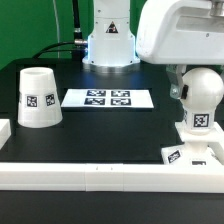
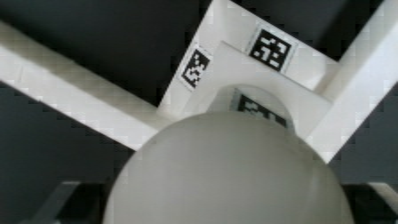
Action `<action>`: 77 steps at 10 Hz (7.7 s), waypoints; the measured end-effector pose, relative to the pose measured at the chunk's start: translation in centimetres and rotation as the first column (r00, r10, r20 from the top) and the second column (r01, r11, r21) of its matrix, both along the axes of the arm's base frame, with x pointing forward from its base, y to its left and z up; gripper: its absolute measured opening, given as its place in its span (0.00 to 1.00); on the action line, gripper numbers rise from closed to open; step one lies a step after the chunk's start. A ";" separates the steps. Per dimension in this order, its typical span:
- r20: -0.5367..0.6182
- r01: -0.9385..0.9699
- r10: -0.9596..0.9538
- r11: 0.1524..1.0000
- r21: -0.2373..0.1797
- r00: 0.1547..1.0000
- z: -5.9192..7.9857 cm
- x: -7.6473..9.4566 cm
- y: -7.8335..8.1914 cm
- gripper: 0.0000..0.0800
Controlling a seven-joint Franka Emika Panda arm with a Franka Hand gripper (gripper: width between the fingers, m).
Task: Assemble lamp
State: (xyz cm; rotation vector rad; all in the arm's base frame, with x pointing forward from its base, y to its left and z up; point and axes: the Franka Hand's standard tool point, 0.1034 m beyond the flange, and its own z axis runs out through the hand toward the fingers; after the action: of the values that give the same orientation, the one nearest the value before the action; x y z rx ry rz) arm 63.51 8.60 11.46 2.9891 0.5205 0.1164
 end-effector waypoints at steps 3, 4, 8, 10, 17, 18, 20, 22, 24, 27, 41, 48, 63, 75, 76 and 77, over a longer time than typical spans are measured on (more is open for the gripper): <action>0.007 0.285 -0.286 0.958 0.024 0.958 0.0 -0.2 -0.2 0.72; 0.006 0.399 -0.400 0.916 0.041 0.917 0.0 -0.2 -0.4 0.72; -0.027 0.683 -0.683 0.727 0.067 0.730 0.1 -0.6 -0.8 0.72; -0.040 0.782 -0.782 0.620 0.065 0.622 0.0 -0.7 -0.7 0.72; -0.103 0.991 -0.986 0.128 0.041 0.132 -0.2 -1.0 -0.1 0.72; -0.110 0.995 -0.989 0.093 0.040 0.097 -0.2 -1.0 -0.1 0.72; -0.111 0.999 -0.994 -0.022 0.038 -0.017 -0.2 -1.1 0.0 0.72; -0.108 0.996 -0.991 -0.079 0.037 -0.075 -0.2 -1.1 0.1 0.72; -0.112 0.999 -0.994 0.003 0.037 0.007 -0.2 -1.1 0.2 0.84; -0.122 0.948 -0.940 0.312 0.063 0.317 0.3 -0.6 0.5 0.87; -0.073 -0.109 0.116 0.990 0.089 0.991 0.9 0.3 1.2 0.87; -0.104 -0.576 0.575 0.817 0.027 0.812 1.0 0.5 0.3 0.87; -0.244 -0.988 0.960 0.152 0.029 0.140 0.2 0.5 -1.2 0.66; -0.232 -0.928 0.903 0.373 0.002 0.363 0.1 0.4 -2.1 0.04; -0.232 -0.928 0.903 0.374 0.002 0.363 0.1 0.5 -2.2 0.26; -0.232 -0.927 0.902 0.374 0.002 0.364 0.1 0.5 -2.2 0.26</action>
Offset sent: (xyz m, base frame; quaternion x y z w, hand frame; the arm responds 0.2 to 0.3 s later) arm -0.0045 0.0098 -0.0017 0.0468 -0.0233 0.3178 0.9467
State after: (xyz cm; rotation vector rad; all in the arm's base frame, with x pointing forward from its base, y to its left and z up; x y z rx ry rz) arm 63.96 6.39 11.58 2.1514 2.0917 -0.1379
